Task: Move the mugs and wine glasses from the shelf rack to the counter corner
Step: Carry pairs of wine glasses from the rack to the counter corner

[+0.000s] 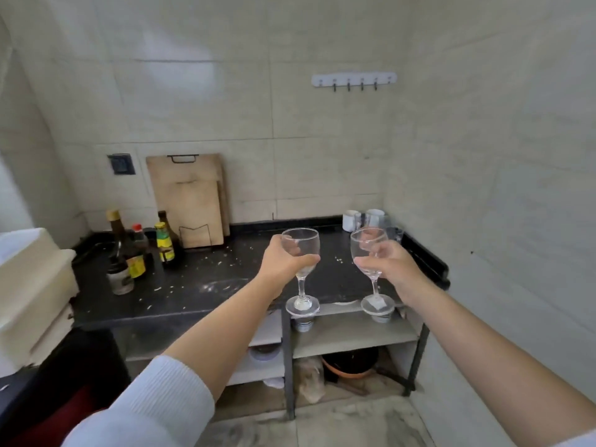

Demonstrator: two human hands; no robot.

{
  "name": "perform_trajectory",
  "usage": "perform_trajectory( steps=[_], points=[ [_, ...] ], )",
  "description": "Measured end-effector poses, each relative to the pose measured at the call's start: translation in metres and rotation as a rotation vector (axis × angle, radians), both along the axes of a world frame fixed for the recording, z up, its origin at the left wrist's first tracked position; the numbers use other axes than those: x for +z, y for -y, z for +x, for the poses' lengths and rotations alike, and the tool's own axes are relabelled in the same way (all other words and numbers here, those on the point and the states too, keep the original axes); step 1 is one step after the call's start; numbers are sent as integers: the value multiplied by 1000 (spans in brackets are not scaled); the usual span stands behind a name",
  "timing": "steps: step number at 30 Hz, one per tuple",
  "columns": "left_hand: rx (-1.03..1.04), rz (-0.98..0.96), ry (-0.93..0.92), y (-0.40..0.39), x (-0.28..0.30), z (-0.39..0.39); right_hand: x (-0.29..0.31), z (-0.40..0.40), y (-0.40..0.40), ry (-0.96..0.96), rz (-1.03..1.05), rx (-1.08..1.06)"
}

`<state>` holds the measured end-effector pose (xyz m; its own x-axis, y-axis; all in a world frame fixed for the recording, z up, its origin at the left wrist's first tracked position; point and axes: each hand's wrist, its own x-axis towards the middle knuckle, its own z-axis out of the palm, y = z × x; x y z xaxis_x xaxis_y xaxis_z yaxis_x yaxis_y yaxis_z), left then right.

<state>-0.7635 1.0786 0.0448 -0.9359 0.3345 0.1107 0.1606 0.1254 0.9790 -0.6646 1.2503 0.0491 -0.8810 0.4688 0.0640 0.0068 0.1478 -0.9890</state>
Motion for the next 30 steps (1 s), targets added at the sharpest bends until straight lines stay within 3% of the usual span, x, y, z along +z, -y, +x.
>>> perform_trajectory(
  steps=[6,12,25,30],
  points=[
    [-35,-77,-65,-90,13,-125,11,-106,-94,-19,39,-125],
    [-97,-167,-95,-160,8,-219,8,-191,-164,67,109,-118],
    [-10,-513,-144,-304,-28,-406,-10,-412,-310,277,611,135],
    [-38,-756,-198,-337,-46,-461,-35,-487,-343,371,621,200]
  ],
)
